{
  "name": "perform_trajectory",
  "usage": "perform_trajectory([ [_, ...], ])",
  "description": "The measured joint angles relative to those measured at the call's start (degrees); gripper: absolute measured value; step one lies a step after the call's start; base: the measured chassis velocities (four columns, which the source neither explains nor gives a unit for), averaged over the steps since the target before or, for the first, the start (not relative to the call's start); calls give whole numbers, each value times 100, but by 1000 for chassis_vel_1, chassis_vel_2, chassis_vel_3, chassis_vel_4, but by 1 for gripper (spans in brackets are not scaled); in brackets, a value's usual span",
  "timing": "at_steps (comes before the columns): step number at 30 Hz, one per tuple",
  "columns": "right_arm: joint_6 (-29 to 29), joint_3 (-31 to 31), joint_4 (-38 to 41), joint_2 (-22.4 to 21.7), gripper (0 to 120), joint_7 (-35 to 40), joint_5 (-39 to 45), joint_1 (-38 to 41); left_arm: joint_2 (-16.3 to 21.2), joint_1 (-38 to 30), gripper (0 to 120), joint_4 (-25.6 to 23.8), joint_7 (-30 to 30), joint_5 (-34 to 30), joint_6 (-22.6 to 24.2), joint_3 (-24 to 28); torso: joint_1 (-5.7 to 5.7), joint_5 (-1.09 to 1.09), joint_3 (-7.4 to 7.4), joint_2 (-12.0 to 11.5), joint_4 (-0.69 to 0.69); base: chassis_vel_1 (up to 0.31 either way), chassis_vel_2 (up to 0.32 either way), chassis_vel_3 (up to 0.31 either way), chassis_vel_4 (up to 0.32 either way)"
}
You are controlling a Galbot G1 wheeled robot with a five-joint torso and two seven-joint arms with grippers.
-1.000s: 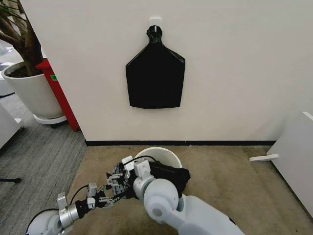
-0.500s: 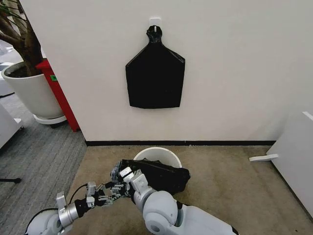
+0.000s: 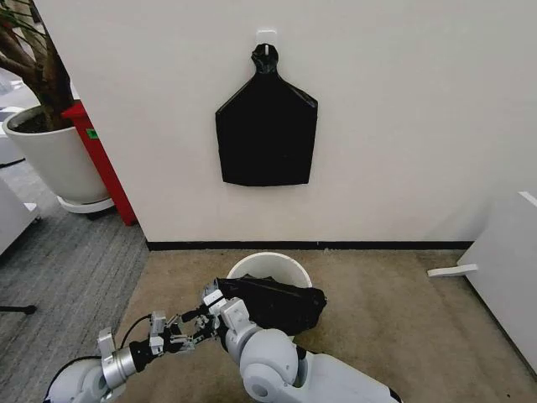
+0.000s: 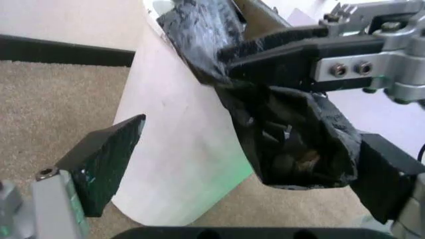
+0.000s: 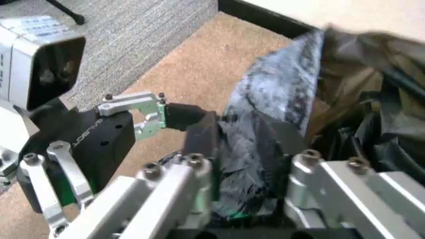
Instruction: Place the garbage bag over the trash bin.
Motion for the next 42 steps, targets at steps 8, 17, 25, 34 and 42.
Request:
perform_trajectory([
  [8,48,43,-83,84,0,30,91,31,-2,110,100,-146,10,-11,5,-38,0,0,0,0,1,0,0,0,0],
  [17,111,180,-177,144,0,34,96,69,-23,219,100,-276,108,22,-9,-78,0,0,0,0,0,0,0,0,0],
  [25,151,244,-173,147,7,23,123,24,-51,384,100,-368,160,-19,-16,-388,0,0,0,0,0,0,0,0,0],
  [34,498,284,60,116,35,-159,499,-47,-110,513,100,-380,271,-355,51,-1066,0,1,0,0,0,0,0,0,0],
  [42,666,572,529,-66,66,-435,747,-42,-97,699,100,-372,517,-574,90,-1576,0,0,0,0,1,0,0,0,0],
])
